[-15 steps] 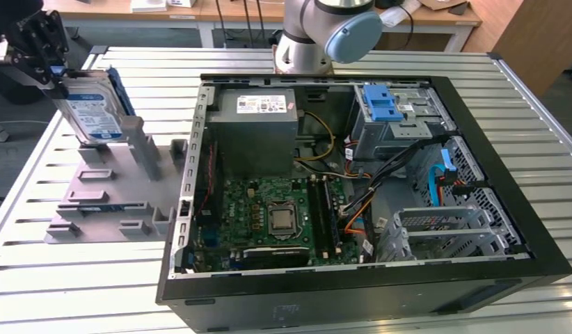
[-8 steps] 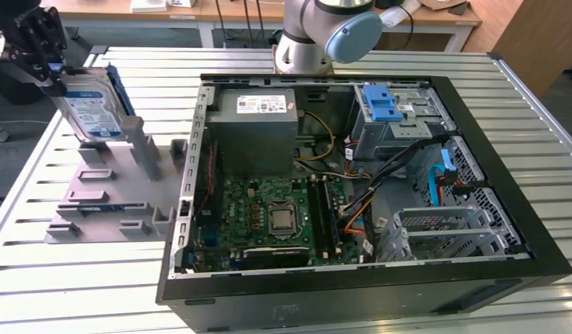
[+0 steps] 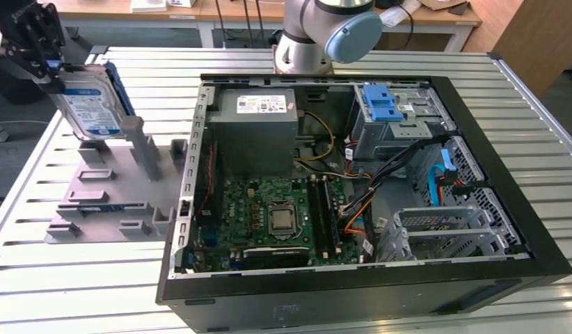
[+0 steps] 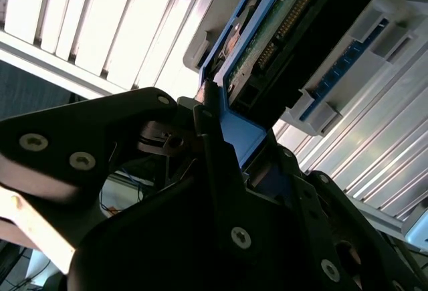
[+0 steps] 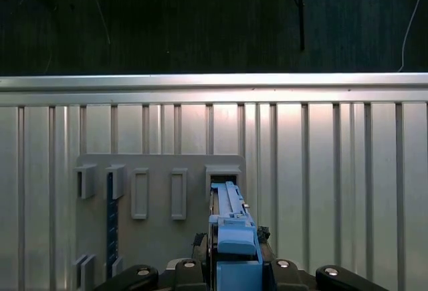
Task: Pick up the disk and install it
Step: 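Pick up the disk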
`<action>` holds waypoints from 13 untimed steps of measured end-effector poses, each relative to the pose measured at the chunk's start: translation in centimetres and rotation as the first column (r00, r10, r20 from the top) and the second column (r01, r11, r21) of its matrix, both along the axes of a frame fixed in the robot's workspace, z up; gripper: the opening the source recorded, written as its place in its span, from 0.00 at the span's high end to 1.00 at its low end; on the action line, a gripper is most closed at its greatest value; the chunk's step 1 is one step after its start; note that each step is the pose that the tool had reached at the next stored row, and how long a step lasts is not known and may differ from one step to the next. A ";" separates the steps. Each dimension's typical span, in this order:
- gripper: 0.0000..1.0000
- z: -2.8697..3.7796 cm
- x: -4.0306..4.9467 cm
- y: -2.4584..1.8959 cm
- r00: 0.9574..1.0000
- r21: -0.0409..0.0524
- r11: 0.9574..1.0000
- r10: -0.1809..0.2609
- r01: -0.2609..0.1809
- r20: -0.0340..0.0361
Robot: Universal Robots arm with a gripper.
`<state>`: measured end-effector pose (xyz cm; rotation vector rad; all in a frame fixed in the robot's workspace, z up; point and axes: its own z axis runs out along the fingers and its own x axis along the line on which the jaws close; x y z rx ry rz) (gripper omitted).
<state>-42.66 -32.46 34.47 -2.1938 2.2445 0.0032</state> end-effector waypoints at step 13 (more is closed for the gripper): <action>0.64 0.99 0.00 0.00 1.000 0.000 1.000 0.000 0.000 0.000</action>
